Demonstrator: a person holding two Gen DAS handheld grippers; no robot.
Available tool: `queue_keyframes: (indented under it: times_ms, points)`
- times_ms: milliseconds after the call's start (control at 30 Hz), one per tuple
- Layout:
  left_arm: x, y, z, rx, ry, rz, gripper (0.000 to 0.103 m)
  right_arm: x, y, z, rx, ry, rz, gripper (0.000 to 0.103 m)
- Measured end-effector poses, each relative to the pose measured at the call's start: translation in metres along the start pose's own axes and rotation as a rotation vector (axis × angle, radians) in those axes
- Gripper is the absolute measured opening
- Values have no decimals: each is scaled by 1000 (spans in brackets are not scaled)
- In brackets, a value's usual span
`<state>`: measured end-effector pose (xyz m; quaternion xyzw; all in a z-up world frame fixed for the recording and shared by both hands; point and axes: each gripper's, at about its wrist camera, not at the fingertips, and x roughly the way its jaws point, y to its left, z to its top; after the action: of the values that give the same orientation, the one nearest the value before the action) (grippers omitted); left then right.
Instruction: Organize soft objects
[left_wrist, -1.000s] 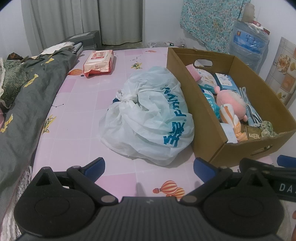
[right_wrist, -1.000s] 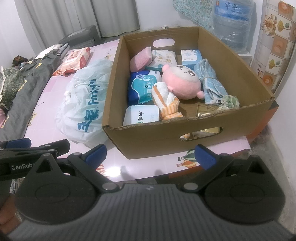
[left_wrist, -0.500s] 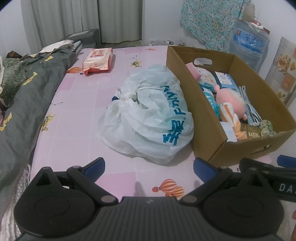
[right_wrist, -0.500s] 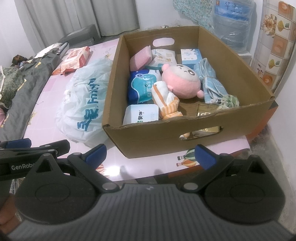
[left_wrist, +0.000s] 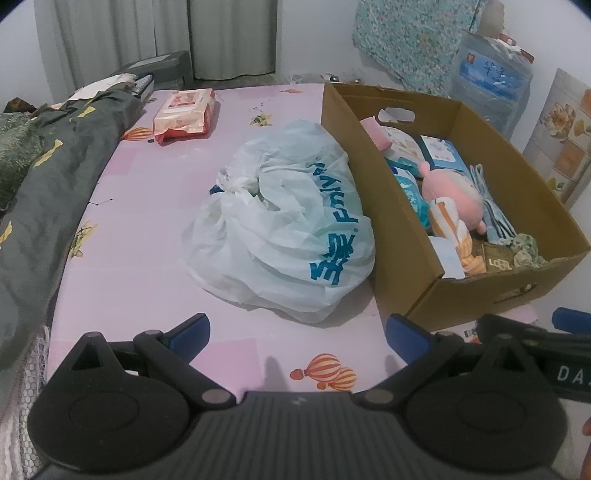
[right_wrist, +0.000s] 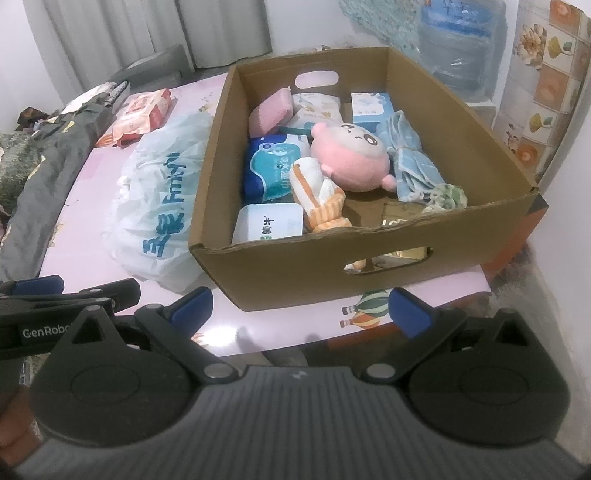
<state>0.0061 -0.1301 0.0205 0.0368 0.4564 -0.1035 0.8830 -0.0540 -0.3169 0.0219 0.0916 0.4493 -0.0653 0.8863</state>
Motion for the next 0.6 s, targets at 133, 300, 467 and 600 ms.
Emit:
queue_keyframes:
  times_ms: [133, 300, 467, 600]
  points:
    - [2, 0, 1, -2, 6, 0, 102, 1, 0, 1, -4, 6, -3, 102]
    - [3, 0, 1, -3, 9, -1, 102, 3, 0, 3, -7, 11, -4, 102]
    - [4, 0, 1, -2, 11, -1, 102, 4, 0, 3, -8, 13, -3, 102]
    - [4, 0, 1, -2, 11, -1, 102, 4, 0, 3, -7, 14, -3, 102]
